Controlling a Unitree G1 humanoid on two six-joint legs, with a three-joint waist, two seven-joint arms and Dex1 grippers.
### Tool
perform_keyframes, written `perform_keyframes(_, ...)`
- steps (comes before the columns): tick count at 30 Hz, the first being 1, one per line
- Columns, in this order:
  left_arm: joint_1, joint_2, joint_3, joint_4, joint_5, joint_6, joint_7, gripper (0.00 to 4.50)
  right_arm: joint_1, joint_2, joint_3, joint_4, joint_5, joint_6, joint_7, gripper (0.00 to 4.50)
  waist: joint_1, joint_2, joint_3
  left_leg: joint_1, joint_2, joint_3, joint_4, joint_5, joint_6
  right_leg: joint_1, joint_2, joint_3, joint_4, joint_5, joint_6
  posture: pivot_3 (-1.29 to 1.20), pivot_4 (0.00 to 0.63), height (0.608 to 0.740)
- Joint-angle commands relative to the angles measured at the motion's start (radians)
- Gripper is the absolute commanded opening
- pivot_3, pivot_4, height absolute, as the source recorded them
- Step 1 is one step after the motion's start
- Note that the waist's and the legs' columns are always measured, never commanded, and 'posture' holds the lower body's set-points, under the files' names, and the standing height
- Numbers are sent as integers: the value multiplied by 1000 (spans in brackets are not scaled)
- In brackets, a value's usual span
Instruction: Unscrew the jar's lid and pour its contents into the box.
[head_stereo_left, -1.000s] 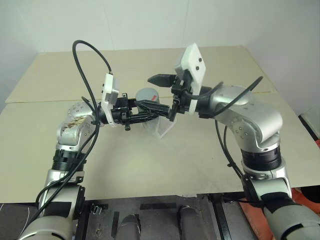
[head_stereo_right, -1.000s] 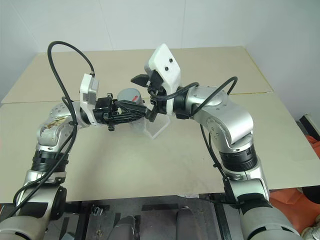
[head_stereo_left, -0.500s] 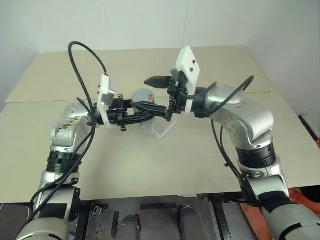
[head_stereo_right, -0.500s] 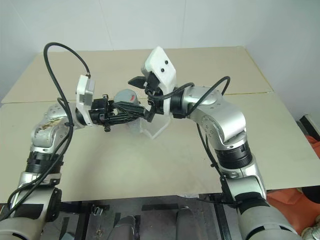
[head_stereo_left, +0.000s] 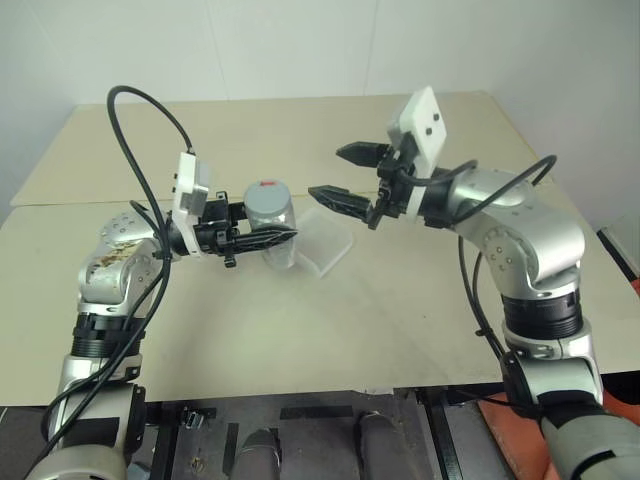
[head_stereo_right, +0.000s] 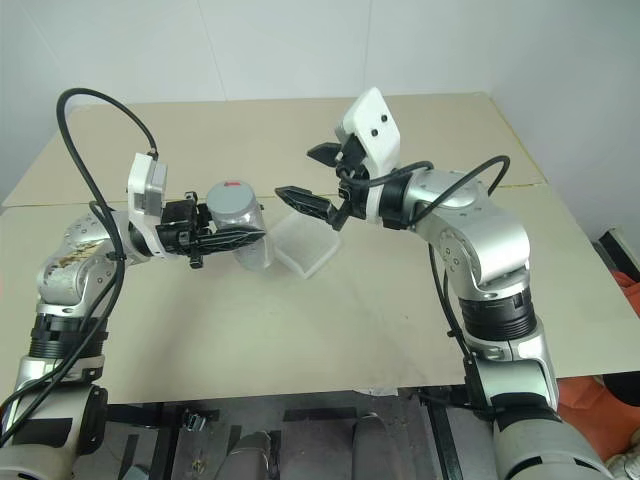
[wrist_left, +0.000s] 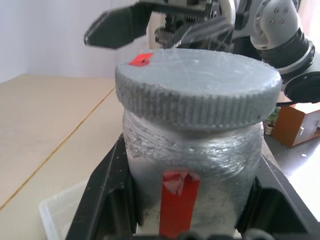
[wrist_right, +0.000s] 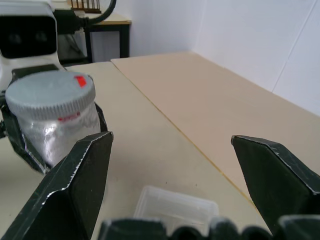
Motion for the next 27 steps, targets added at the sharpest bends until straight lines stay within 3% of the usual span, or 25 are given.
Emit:
perform_keyframes(1, -24, -12, 11, -7, -3, -14, 21, 1949, -18, -10, -42, -80, 41, 4, 11, 4436, 0, 0, 0, 0, 0, 0, 0, 0, 0, 0, 0, 0, 0, 0, 0, 0, 150, 740)
perform_keyframes(8, -75, -70, -24, 78, 42, -61, 30, 1949, -39, 17, -37, -142, 106, 43, 4, 4436, 1, 0, 0, 0, 0, 0, 0, 0, 0, 0, 0, 0, -1, 0, 0, 0, 150, 740)
perform_keyframes(14, -112, -111, -41, 111, 55, -81, 21, 1949, -68, 72, 35, -118, 67, 30, -29, 4436, -2, 0, 0, 0, 0, 0, 0, 0, 0, 0, 0, 0, 0, 0, 0, 0, 150, 740)
perform_keyframes(27, -101, -97, -38, 87, 46, -70, 2, 1949, -106, 158, 91, -33, -9, 5, -47, 4436, 0, 0, 0, 0, 0, 0, 0, 0, 0, 0, 0, 0, 1, 0, 0, 0, 150, 740)
